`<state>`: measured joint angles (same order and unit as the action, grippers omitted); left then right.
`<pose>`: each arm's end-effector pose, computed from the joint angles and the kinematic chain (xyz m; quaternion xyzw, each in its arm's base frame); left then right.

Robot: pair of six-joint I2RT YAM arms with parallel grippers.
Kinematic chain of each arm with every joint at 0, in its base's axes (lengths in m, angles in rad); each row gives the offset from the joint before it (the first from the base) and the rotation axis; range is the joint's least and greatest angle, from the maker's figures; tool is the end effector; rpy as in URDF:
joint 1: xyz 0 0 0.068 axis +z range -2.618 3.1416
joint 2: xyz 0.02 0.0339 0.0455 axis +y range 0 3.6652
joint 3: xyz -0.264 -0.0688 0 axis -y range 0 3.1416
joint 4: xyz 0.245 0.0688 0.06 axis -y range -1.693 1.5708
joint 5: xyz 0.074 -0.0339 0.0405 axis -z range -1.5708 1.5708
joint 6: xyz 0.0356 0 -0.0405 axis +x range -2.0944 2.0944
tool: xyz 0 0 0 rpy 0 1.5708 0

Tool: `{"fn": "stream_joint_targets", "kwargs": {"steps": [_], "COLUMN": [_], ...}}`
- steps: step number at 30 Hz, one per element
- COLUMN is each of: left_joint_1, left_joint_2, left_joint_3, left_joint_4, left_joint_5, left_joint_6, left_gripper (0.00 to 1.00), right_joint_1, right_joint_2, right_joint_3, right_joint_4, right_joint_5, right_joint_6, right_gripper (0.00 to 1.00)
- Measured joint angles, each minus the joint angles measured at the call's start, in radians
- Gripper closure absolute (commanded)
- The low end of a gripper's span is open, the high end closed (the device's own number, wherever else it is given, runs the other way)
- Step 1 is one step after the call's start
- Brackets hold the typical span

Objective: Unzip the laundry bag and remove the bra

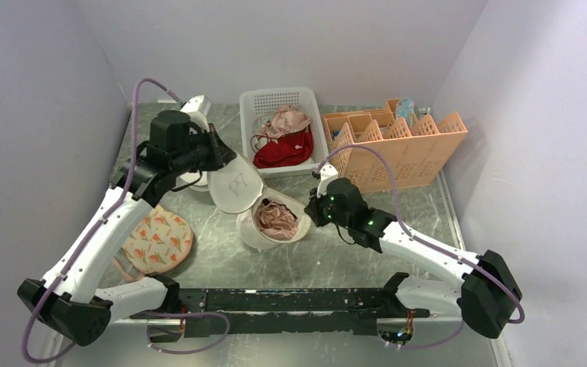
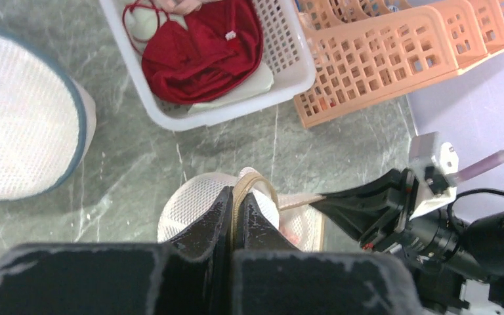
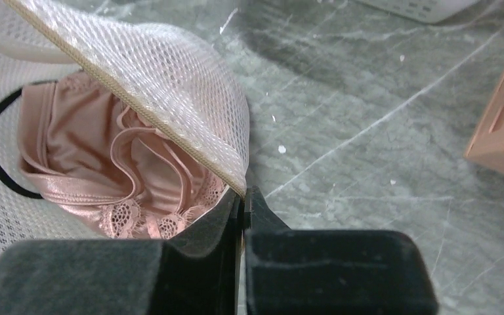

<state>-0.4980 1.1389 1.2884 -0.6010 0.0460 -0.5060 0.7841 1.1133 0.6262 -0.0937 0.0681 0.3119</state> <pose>0.2113 -0.1168 0.4013 0.0088 0.8473 -0.2725 0.4559 0.1713 0.1674 0.2286 -0.1900 0.8588 0.2218 0.4208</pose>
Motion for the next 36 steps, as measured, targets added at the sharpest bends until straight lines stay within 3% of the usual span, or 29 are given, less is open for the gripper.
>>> {"fn": "stream_joint_targets", "kwargs": {"steps": [5, 8, 15, 18, 21, 24, 27, 31, 34, 36], "left_joint_1": [0.175, 0.226, 0.320, 0.327, 0.327, 0.328, 0.328, 0.325, 0.292, 0.208], "left_joint_2": [-0.050, -0.084, -0.110, -0.114, -0.128, -0.158, -0.169, -0.151, -0.155, -0.163], "left_joint_3": [-0.128, -0.237, -0.422, -0.436, -0.438, -0.433, -0.375, -0.268, -0.282, -0.334], "left_joint_4": [0.010, 0.026, 0.082, 0.085, 0.078, 0.047, -0.037, -0.082, -0.062, -0.031], "left_joint_5": [0.236, 0.332, 0.462, 0.461, 0.429, 0.375, 0.299, 0.255, 0.273, 0.270], "left_joint_6": [-0.066, -0.115, -0.161, -0.146, -0.111, -0.046, 0.055, 0.147, 0.158, 0.139], "left_gripper": [0.93, 0.93, 0.80, 0.58, 0.24, 0.04, 0.01, 0.06, 0.05, 0.03], "right_joint_1": [-0.081, -0.135, -0.150, -0.150, -0.151, -0.151, -0.152, -0.153, -0.153, -0.153], "right_joint_2": [0.000, 0.016, 0.047, 0.045, 0.045, 0.045, 0.052, 0.077, 0.093, 0.095], "right_joint_3": [0.000, 0.002, 0.000, -0.002, -0.002, 0.000, 0.014, 0.045, 0.053, 0.052], "right_joint_4": [0.041, 0.044, 0.071, 0.091, 0.096, 0.095, 0.094, 0.096, 0.103, 0.105], "right_joint_5": [-0.126, -0.201, -0.332, -0.369, -0.394, -0.402, -0.404, -0.412, -0.420, -0.421], "right_joint_6": [-0.045, -0.062, -0.077, -0.080, -0.089, -0.093, -0.095, -0.095, -0.092, -0.091], "right_gripper": [1.00, 1.00, 1.00, 1.00, 1.00, 1.00, 1.00, 1.00, 1.00, 1.00]}}
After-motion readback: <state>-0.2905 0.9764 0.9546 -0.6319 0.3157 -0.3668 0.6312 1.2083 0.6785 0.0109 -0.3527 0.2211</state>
